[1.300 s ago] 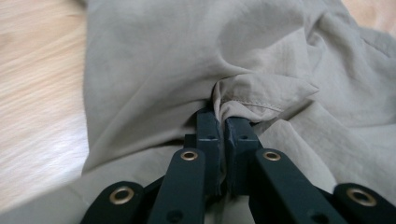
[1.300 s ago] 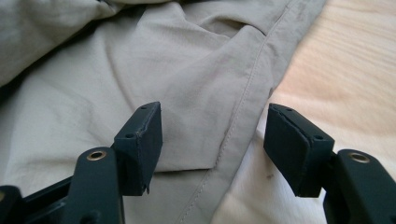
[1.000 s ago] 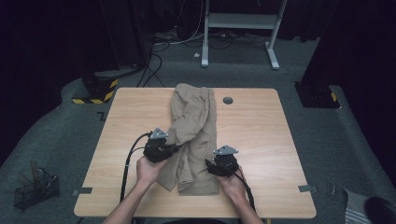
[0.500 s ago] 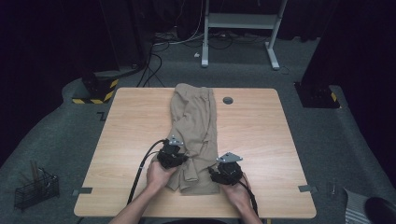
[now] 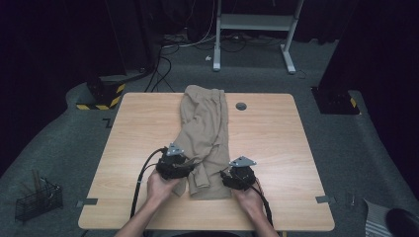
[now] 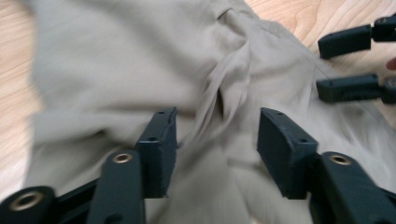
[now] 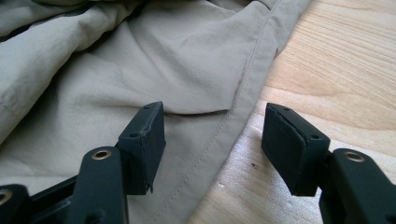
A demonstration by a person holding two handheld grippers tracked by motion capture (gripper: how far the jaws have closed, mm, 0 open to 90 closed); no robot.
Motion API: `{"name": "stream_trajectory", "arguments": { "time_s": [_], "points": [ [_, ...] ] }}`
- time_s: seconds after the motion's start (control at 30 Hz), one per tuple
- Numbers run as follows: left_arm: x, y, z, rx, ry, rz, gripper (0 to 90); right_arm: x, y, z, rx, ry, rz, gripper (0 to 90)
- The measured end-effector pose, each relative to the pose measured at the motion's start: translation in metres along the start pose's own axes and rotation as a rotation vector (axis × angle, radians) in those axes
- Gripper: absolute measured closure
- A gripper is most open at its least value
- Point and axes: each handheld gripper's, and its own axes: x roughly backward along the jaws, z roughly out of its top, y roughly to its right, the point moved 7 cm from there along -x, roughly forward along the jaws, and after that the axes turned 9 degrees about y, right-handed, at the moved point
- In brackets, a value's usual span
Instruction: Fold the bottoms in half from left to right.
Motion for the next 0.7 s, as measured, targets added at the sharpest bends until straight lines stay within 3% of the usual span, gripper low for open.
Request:
{"name": "stream_trajectory", "arguments": {
  "time_s": [0.13, 0.3, 0.4, 0.47, 0.53, 0.57, 0.7],
  "points": [
    [0.010, -0.001, -0.018, 0.010, -0.034, 0.000, 44.5, 0.000, 0.000, 0.000, 0.001, 0.000, -0.003, 39.5],
    [0.002, -0.011, -0.039, 0.054, -0.078, 0.012, 49.8, 0.000, 0.000, 0.000, 0.001, 0.001, -0.006, 39.5],
    [0.000, -0.018, -0.038, 0.068, -0.061, 0.036, 63.5, 0.001, 0.000, 0.000, 0.001, 0.001, -0.007, 39.5],
    [-0.001, -0.021, -0.038, 0.055, -0.061, 0.048, 73.5, 0.001, 0.000, 0.000, 0.002, 0.000, -0.008, 39.5],
    [-0.001, -0.023, -0.038, 0.072, -0.064, 0.042, 82.1, 0.001, 0.000, 0.000, 0.002, 0.000, -0.008, 39.5],
    [0.000, -0.024, -0.038, 0.061, -0.061, 0.045, 86.1, 0.001, 0.000, 0.000, 0.002, 0.000, -0.008, 39.5],
    [0.009, -0.016, -0.028, 0.053, 0.013, 0.025, 88.8, 0.001, 0.000, 0.000, 0.001, 0.000, -0.008, 39.5]
  ]
}}
